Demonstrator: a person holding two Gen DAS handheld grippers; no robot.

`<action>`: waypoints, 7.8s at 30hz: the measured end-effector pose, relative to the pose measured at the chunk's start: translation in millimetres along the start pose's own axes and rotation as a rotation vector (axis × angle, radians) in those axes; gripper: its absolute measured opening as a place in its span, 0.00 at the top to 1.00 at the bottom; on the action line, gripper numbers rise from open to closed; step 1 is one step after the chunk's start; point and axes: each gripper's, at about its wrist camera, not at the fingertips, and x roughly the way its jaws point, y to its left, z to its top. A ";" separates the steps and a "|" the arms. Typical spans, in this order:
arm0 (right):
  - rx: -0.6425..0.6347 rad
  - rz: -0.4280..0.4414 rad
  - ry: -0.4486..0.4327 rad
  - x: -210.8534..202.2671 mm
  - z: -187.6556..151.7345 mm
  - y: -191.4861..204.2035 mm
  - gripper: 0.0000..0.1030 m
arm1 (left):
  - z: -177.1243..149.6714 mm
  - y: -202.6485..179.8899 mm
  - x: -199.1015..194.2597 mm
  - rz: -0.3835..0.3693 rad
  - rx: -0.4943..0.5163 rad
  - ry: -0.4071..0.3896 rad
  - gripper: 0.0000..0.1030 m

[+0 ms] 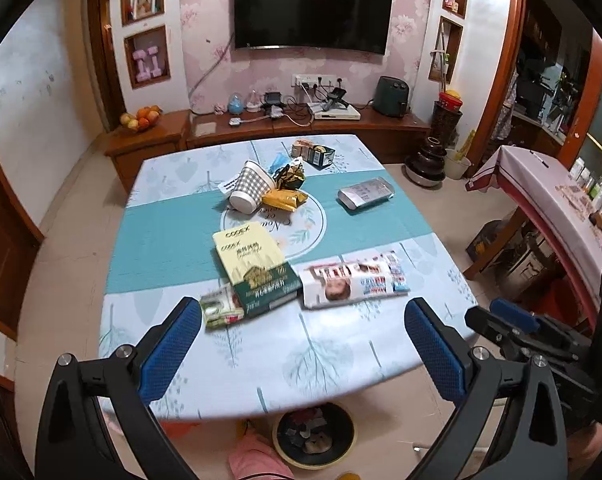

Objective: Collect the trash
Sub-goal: 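Grasp the checkered paper cup with the left tool while the right approaches the yellow packet, then grasp the yellow packet with the right tool while the left holds the cup, then lift the cup and yellow packet and carry both down over the black bin, then open both tools over the black bin to drop cup and packet, then raise both tools back over the table toward the remaining trash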

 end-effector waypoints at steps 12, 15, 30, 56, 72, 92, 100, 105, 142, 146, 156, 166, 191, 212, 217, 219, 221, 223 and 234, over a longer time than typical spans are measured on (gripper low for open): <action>0.154 -0.075 0.059 107.6 81.5 26.3 0.45 | 125.2 101.8 135.8 -0.111 0.038 0.163 0.26; 0.190 -0.085 0.085 144.8 103.7 35.9 0.45 | 150.1 127.2 181.7 -0.146 0.040 0.225 0.38; 0.415 -0.083 0.273 329.2 156.3 33.9 0.45 | 177.3 136.0 347.6 -0.271 0.059 0.431 0.63; 0.509 -0.080 0.360 378.2 143.2 18.6 0.49 | 163.4 109.7 436.7 -0.288 0.086 0.568 0.44; 0.503 -0.107 0.304 362.9 164.9 8.2 0.49 | 164.8 102.9 418.6 -0.289 0.082 0.491 0.54; 0.399 -0.139 0.377 383.5 153.1 23.0 0.51 | 160.8 117.9 380.5 -0.246 0.072 0.450 0.54; 0.344 -0.133 0.364 375.1 143.3 32.3 0.75 | 151.8 119.0 352.3 -0.229 0.081 0.424 0.54; 0.341 -0.110 0.332 355.0 140.3 35.2 0.76 | 140.2 115.9 328.4 -0.223 0.087 0.411 0.54; -0.074 0.041 0.266 58.5 -28.4 30.6 0.77 | -109.7 -1.5 57.5 -0.019 -0.114 0.283 0.54; -0.094 0.033 0.296 45.0 -58.0 27.2 0.77 | -138.9 -9.8 49.8 -0.002 -0.103 0.305 0.54; -0.099 -0.029 0.360 60.6 -134.8 16.6 0.77 | -217.5 -20.0 84.4 -0.015 -0.071 0.424 0.54; -0.013 -0.122 0.536 153.6 -244.8 -26.9 0.77 | -316.2 -10.2 186.1 -0.012 -0.052 0.543 0.53; 0.141 -0.146 0.640 329.1 -359.4 -101.1 0.62 | -406.6 35.6 336.9 0.062 -0.121 0.615 0.03; 0.140 -0.125 0.591 159.7 -265.5 -55.6 0.62 | -289.8 2.0 150.2 0.053 -0.134 0.547 0.03; 0.048 -0.105 0.544 108.6 -222.9 -27.9 0.62 | -250.1 -3.3 86.4 0.060 -0.127 0.468 0.03; 0.004 -0.093 0.511 88.2 -204.2 -15.4 0.62 | -236.3 -5.7 64.5 0.070 -0.123 0.428 0.03; -0.035 -0.077 0.478 69.0 -186.8 -3.0 0.62 | -222.7 -6.3 45.6 0.077 -0.117 0.389 0.03; -0.067 -0.058 0.444 52.6 -170.0 8.3 0.62 | -204.9 -6.7 25.4 0.089 -0.103 0.339 0.03; -0.190 0.000 0.265 15.2 -78.0 56.7 0.62 | -113.2 5.7 -26.0 0.155 -0.067 0.100 0.03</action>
